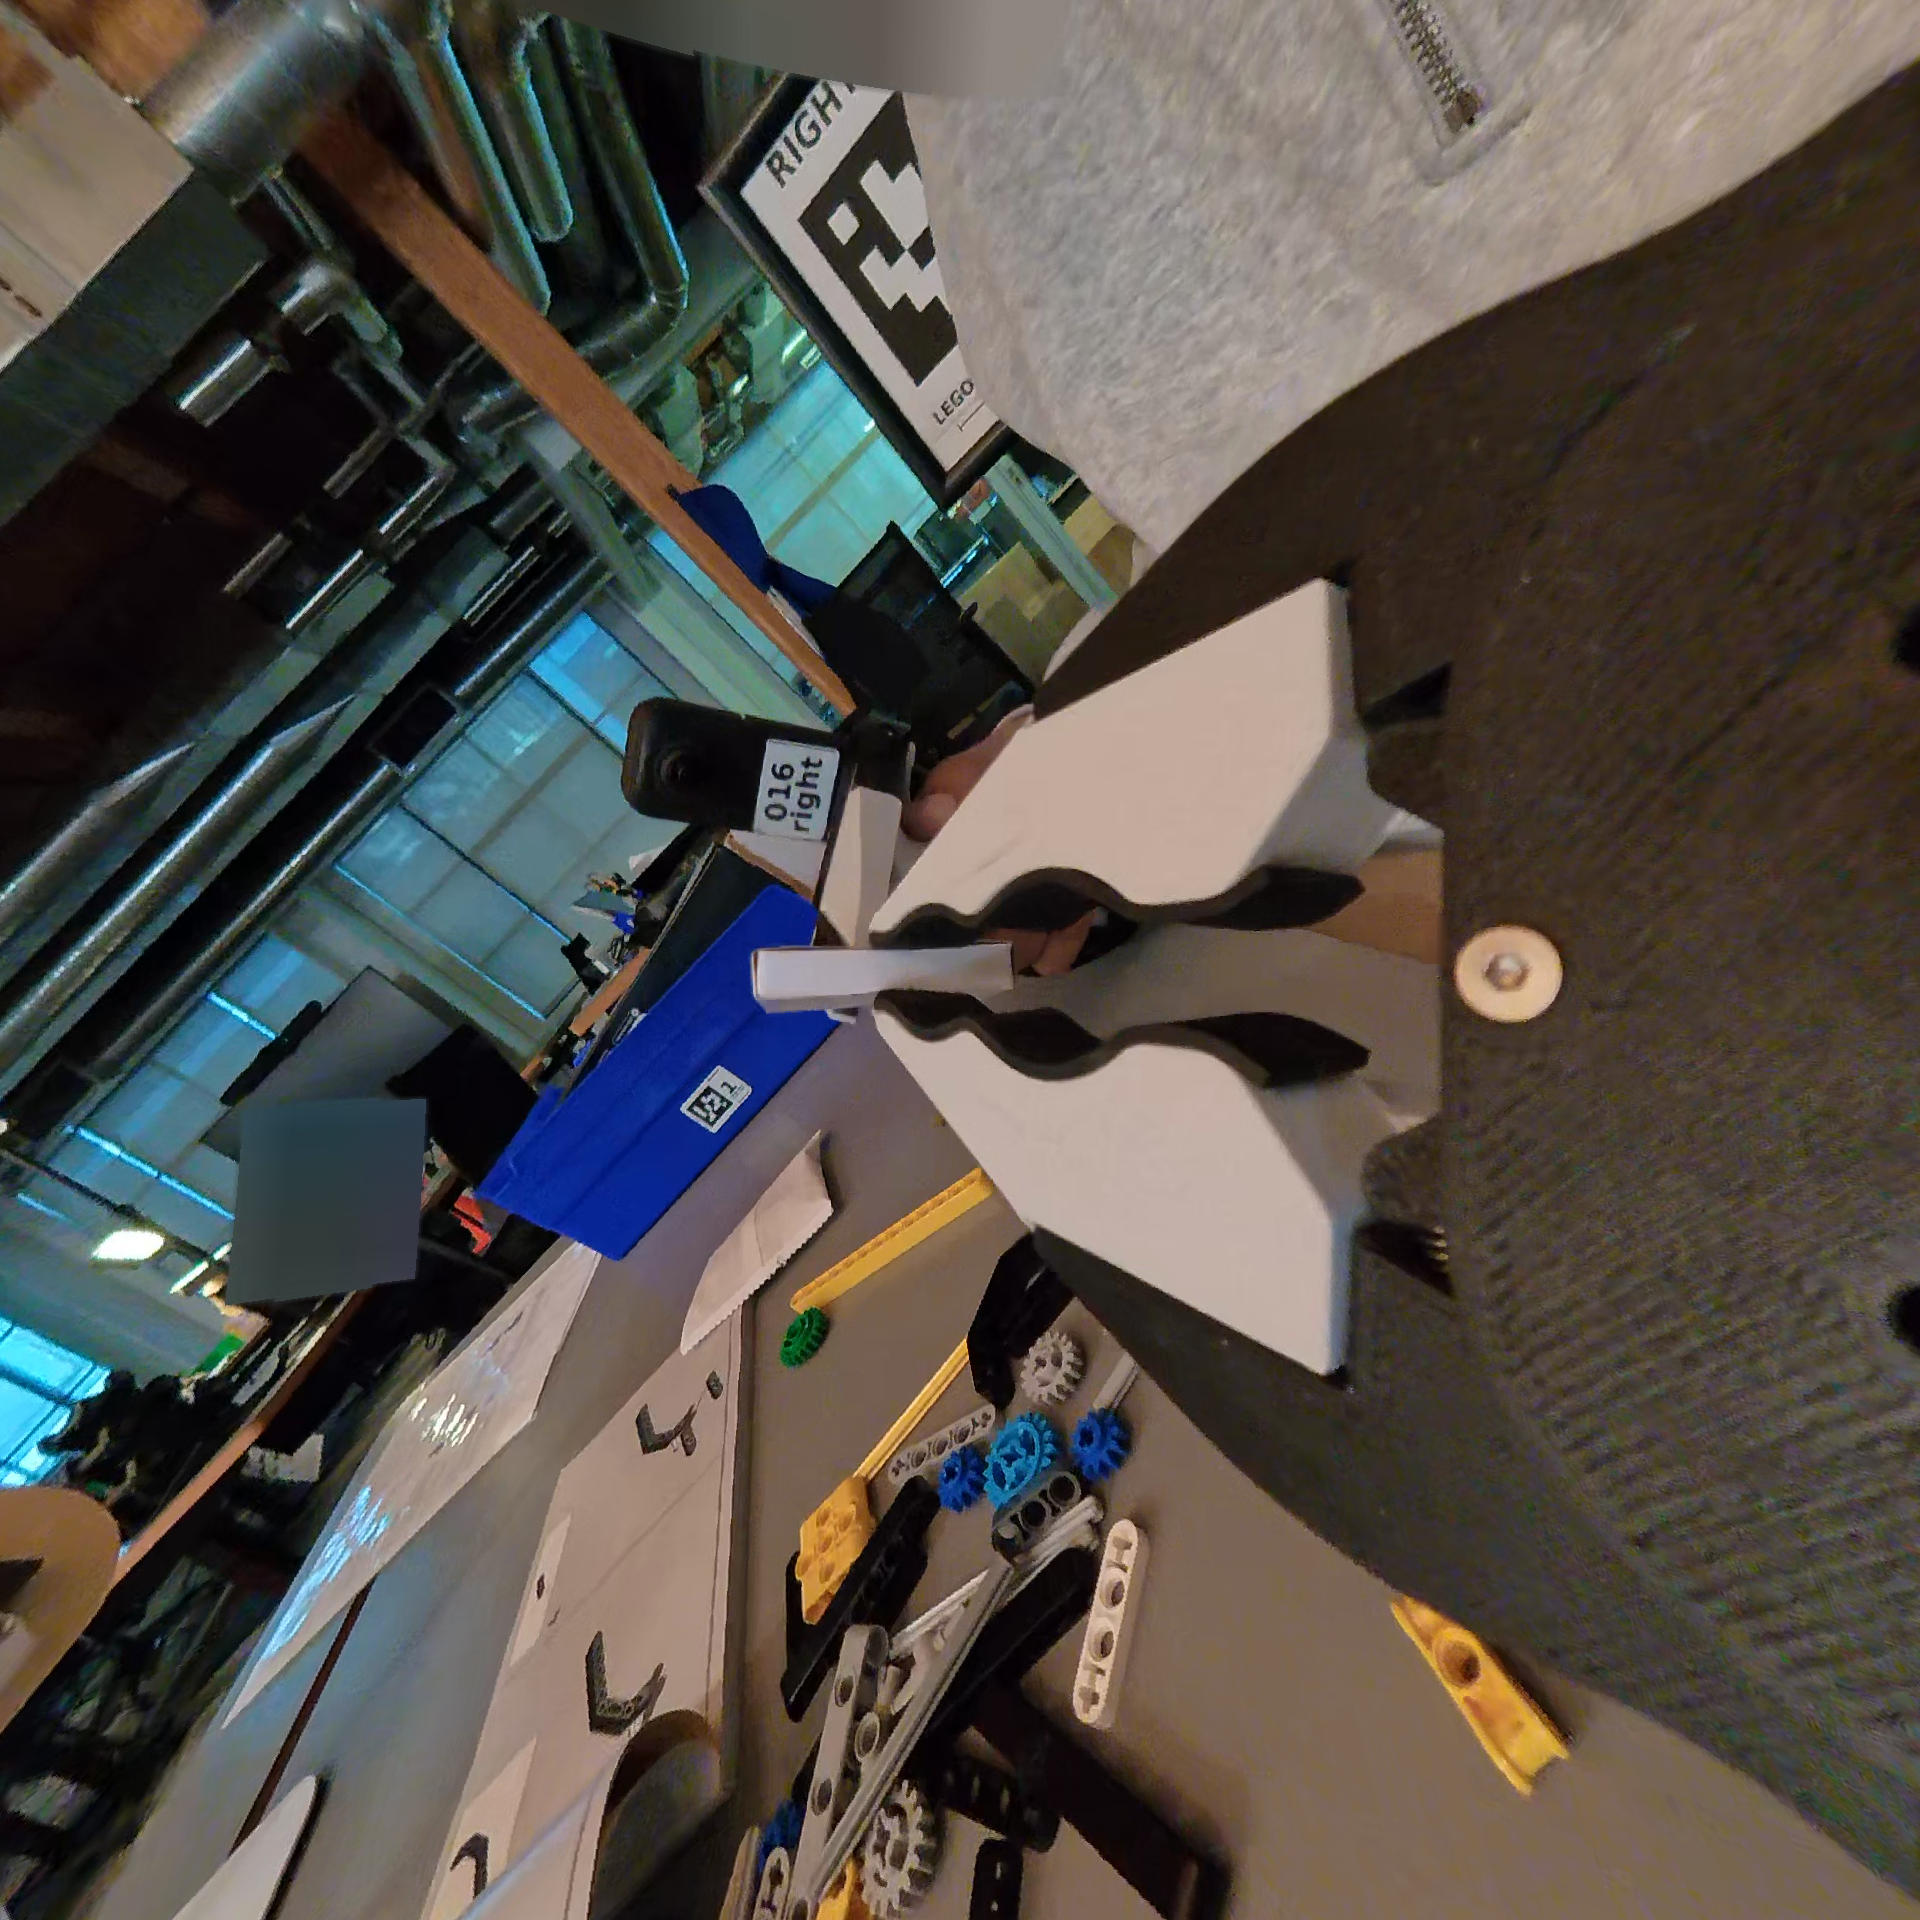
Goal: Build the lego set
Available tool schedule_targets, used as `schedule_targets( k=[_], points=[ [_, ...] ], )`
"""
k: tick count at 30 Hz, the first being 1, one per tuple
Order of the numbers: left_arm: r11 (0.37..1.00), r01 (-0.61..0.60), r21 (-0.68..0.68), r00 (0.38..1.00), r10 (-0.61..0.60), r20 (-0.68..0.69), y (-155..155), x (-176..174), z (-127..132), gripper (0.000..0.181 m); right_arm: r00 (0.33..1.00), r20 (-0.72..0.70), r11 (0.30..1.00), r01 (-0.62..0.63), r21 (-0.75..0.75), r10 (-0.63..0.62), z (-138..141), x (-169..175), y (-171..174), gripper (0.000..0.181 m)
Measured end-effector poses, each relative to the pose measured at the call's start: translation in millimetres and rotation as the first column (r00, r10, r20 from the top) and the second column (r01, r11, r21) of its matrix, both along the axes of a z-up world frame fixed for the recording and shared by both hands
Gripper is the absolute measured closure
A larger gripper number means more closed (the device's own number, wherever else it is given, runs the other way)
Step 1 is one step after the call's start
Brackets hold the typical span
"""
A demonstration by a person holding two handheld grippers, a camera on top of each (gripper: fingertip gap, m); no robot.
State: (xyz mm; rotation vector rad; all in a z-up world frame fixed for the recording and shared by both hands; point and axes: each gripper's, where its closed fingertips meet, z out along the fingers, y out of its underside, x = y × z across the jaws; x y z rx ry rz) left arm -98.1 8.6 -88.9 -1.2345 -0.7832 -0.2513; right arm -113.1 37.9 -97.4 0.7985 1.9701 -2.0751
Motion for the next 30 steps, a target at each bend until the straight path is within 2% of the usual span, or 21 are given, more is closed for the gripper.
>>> schedule_targets(
  k=[2,4,7,9,20,27,30],
  points=[
    [0.999,-0.032,-0.020,0.999,0.032,0.010,-2,-4,-3,0.177,0.998,-0.045,0.997,0.050,0.062,-0.047,-5,-6,2,0.163],
    [0.998,-0.061,-0.019,0.998,0.061,0.034,-5,-8,-6,0.177,0.983,-0.163,0.985,0.108,0.134,-0.086,-5,-8,5,0.158],
    [0.995,-0.093,-0.029,0.994,0.095,0.058,-8,-13,-11,0.177,0.944,-0.317,0.968,0.157,0.198,-0.088,1,-2,1,0.157],
    [0.994,-0.106,-0.037,0.993,0.108,0.054,-7,-13,-12,0.177,0.928,-0.363,0.965,0.167,0.202,-0.085,3,3,-5,0.158],
    [0.984,-0.175,-0.019,0.985,0.175,0.003,-6,-12,-4,0.177,0.947,-0.307,0.959,0.172,0.226,-0.097,-7,3,-14,0.147],
    [0.967,-0.241,-0.086,0.969,0.235,-0.071,-1,-11,-4,0.177,0.913,-0.389,0.915,0.258,0.312,-0.125,-13,-1,-15,0.144],
    [0.968,-0.243,-0.062,0.970,0.240,-0.050,7,-8,-5,0.176,0.909,-0.394,0.898,0.280,0.339,-0.135,-16,-1,-18,0.135]
  ],
)
